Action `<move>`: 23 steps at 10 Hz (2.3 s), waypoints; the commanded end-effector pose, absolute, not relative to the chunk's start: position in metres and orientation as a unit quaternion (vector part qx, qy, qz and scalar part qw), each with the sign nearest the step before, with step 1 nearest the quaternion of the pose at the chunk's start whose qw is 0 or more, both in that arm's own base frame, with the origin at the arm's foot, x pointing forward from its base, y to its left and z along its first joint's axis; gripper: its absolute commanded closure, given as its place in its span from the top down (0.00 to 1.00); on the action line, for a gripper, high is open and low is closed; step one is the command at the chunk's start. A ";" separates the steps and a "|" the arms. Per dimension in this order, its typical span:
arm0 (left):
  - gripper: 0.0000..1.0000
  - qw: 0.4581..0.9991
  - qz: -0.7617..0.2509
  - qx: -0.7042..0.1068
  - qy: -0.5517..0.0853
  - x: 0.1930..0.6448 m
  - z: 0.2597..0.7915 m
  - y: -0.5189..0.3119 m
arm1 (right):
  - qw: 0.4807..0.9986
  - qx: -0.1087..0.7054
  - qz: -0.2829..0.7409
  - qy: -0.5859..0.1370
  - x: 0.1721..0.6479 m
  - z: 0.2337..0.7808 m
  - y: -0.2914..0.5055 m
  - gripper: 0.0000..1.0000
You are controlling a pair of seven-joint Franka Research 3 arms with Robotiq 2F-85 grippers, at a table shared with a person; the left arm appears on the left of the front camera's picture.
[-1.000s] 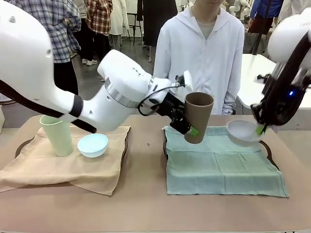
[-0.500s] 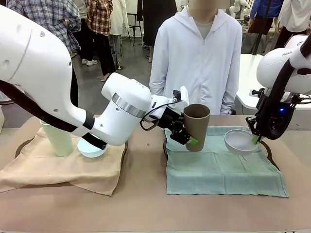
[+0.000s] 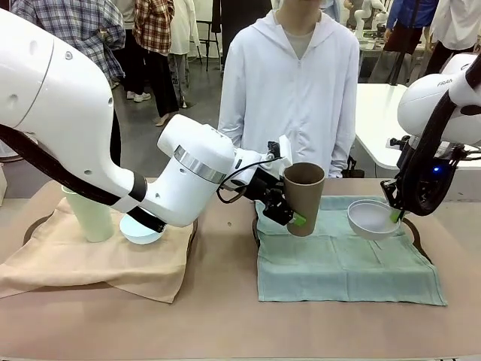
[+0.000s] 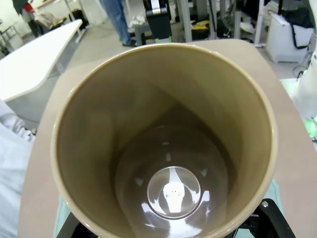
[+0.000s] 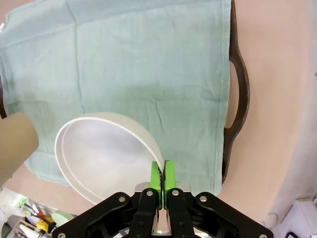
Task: Set up a tray with a mat and arrange the tableware.
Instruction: Place the Picnic Bowl and Reusable plastic cup back onto the Handle tray in front of the human's position.
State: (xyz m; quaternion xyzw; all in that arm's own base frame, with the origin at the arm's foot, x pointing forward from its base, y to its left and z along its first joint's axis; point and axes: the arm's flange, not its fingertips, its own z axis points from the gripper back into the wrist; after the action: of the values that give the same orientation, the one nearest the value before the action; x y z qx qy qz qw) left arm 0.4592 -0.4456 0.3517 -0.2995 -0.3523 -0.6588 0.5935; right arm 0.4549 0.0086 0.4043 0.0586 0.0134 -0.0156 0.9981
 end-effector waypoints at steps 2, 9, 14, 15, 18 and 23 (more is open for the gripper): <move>0.82 0.584 -0.671 -0.275 -0.364 0.466 0.338 -0.451 | 0.997 0.072 -0.004 0.024 0.468 0.388 0.011 0.04; 0.82 0.585 -0.675 -0.285 -0.349 0.479 0.313 -0.456 | 0.997 0.064 0.007 0.036 0.480 0.360 0.015 0.04; 1.00 0.608 -0.650 -0.305 -0.337 0.483 0.316 -0.441 | 0.999 0.045 0.001 0.022 0.475 0.369 0.011 0.90; 1.00 0.618 -0.641 -0.310 -0.334 0.486 0.317 -0.432 | 0.999 0.047 -0.001 0.018 0.474 0.373 0.008 1.00; 1.00 0.641 -0.621 -0.334 -0.303 0.488 0.321 -0.401 | 0.998 0.060 0.009 0.015 0.463 0.385 0.001 0.67; 1.00 0.726 -0.611 -0.273 -0.159 0.438 0.422 -0.364 | 0.996 0.056 0.068 -0.020 0.434 0.421 0.005 0.88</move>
State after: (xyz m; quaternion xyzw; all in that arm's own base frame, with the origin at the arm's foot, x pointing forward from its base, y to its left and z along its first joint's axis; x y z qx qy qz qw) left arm 0.4512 -0.3672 0.3874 -0.3025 -0.2026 -0.6180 0.6968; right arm 0.4496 0.0047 0.4178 0.0589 -0.0132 0.0407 0.9973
